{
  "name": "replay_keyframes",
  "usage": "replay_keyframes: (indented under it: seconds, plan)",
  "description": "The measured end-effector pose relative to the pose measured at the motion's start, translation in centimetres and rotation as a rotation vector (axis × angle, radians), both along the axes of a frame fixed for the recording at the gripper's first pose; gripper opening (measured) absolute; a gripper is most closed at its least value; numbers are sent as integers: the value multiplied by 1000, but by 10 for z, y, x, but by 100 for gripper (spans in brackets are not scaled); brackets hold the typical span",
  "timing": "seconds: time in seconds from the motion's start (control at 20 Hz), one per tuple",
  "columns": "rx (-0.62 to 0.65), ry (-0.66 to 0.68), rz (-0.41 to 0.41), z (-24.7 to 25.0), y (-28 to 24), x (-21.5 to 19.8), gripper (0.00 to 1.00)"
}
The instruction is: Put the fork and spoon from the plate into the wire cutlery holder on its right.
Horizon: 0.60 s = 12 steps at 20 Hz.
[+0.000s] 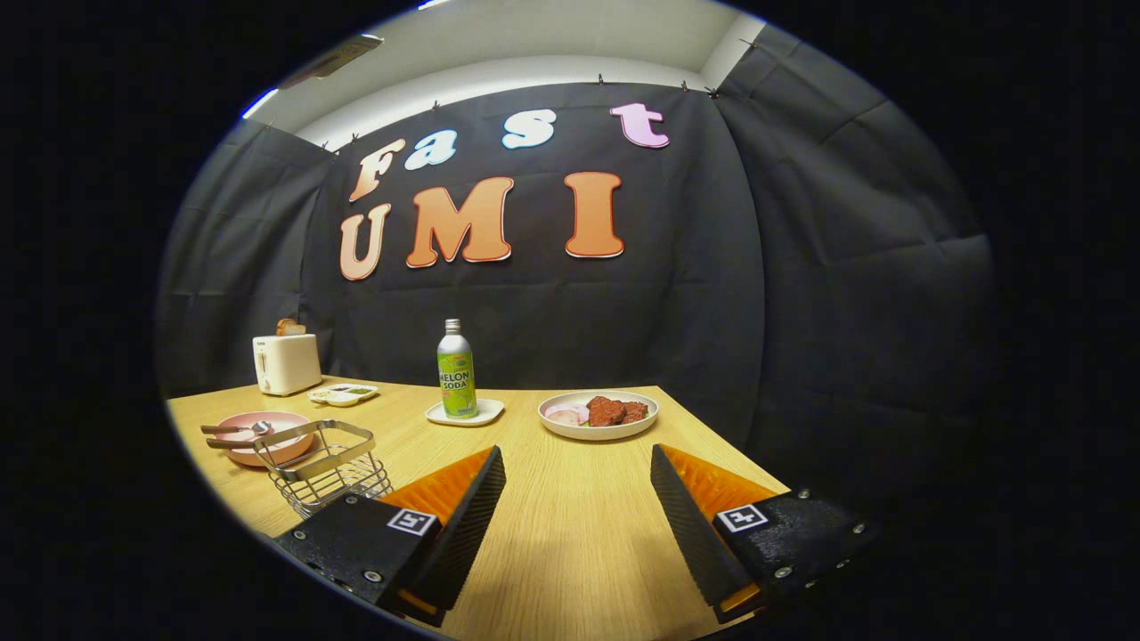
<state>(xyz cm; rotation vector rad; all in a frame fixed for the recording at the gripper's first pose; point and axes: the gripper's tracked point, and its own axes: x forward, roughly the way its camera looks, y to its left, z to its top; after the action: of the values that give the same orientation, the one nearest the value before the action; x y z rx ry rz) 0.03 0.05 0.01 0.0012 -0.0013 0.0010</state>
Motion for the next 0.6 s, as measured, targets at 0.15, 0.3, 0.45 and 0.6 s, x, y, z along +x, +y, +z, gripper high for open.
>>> replay_keyframes:
  seconds: [0.15, 0.3, 0.45, 0.6]
  plan:
    - [10, 16, 4, -1, -2, 16, 98]
    - [19, -96, -65, 27, -15, 62, 99]
    - [21, -104, -195, 91, -33, 93, 98]
    - [-6, -60, -223, 151, -5, 59, 98]
